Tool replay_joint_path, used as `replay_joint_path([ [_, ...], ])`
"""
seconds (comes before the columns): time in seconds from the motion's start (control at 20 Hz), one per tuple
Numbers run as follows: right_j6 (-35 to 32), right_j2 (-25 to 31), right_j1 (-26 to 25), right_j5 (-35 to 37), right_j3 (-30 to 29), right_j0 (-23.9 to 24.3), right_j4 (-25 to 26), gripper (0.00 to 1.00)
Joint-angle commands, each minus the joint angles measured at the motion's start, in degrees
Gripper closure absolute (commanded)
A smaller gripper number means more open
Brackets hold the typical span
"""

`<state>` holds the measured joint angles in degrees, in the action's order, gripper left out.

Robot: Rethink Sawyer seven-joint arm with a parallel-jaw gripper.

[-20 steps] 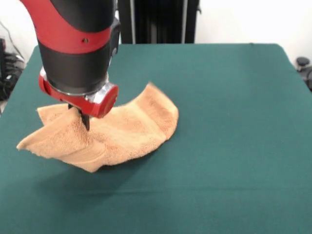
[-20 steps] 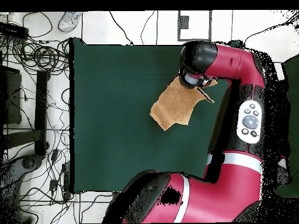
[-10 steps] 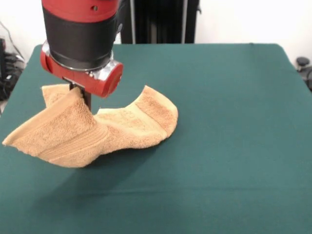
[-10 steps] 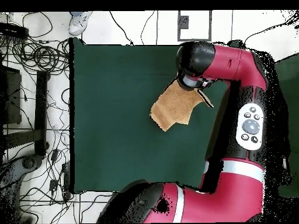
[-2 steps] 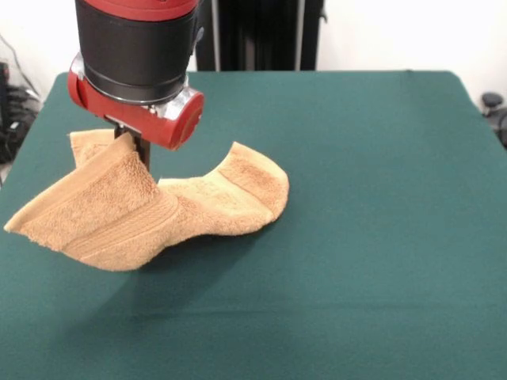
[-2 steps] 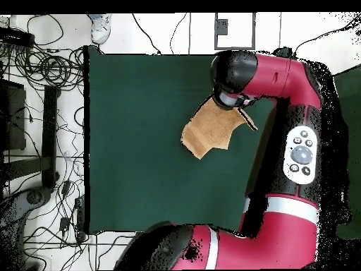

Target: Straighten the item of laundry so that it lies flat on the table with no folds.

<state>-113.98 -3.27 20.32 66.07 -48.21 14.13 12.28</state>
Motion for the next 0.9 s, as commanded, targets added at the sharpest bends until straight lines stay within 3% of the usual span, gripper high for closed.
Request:
replay_joint_path([
  [0.05,-18.94,-1.81,0.76,-8.43,-11.35,-5.07,-0.54,1.00],
  [0.4,-17.65,-2.55,0.22,-8.97,-11.58,-5.25,-2.53,1.00],
  [0.9,-17.58,-3.60,-1.42,-1.27,-9.75,-5.35,-6.34,1.00],
])
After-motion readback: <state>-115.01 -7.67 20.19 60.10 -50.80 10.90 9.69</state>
